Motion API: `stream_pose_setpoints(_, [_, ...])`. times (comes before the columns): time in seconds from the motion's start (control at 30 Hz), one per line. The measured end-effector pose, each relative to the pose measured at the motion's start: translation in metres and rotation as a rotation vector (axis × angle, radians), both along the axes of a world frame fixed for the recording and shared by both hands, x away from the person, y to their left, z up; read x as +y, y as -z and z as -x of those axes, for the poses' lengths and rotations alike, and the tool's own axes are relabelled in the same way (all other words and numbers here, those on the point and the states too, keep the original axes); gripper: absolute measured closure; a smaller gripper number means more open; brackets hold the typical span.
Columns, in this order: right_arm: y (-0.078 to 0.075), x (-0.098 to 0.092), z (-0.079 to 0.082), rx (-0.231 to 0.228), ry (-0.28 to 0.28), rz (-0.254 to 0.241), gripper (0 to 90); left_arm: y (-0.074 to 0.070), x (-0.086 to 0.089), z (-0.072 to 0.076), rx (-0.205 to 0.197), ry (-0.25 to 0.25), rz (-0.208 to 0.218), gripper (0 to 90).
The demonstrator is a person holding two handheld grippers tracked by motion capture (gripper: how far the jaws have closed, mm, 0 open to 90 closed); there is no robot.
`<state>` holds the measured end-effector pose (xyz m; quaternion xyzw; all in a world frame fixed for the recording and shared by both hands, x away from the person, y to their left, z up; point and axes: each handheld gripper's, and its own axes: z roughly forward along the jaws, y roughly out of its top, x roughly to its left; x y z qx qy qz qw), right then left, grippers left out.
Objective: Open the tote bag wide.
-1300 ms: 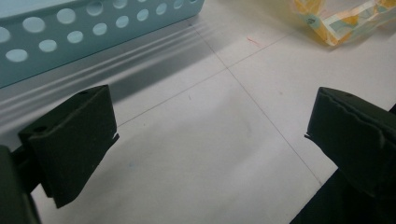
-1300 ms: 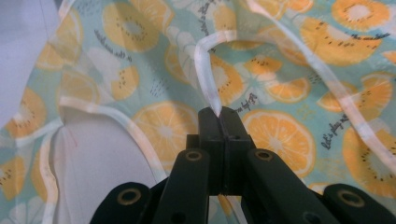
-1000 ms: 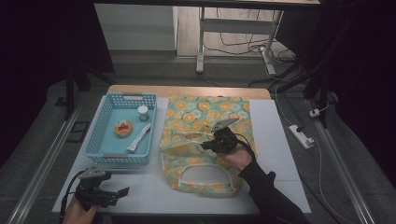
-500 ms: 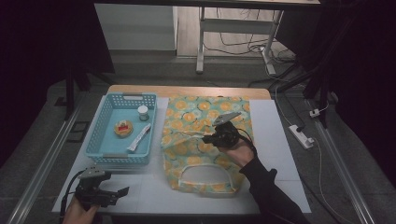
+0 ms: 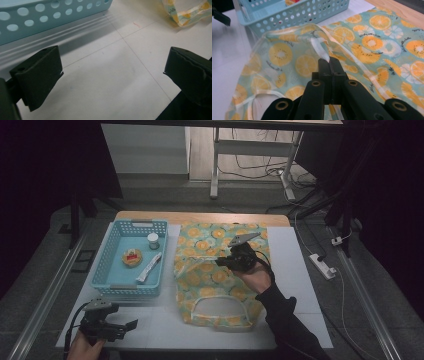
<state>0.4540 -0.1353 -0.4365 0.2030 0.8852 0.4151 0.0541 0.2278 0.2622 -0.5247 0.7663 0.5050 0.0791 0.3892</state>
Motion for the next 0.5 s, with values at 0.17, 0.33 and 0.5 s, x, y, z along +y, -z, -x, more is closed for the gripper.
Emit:
stream_pose_setpoints(0.17, [-0.01, 0.001, -0.002, 0.004, -0.006, -0.012, 90.0, 0.0, 0.0, 0.0, 0.001, 0.0, -0.001, 1.3])
stream_pose_setpoints(0.33, [-0.02, 0.002, -0.004, -0.005, -0.001, -0.027, 90.0, 0.0, 0.0, 0.0, 0.001, 0.001, 0.001, 1.3])
stream_pose_setpoints(0.5, [-0.027, 0.006, -0.004, -0.035, 0.003, -0.022, 90.0, 0.0, 0.001, 0.0, -0.001, 0.003, 0.007, 1.3])
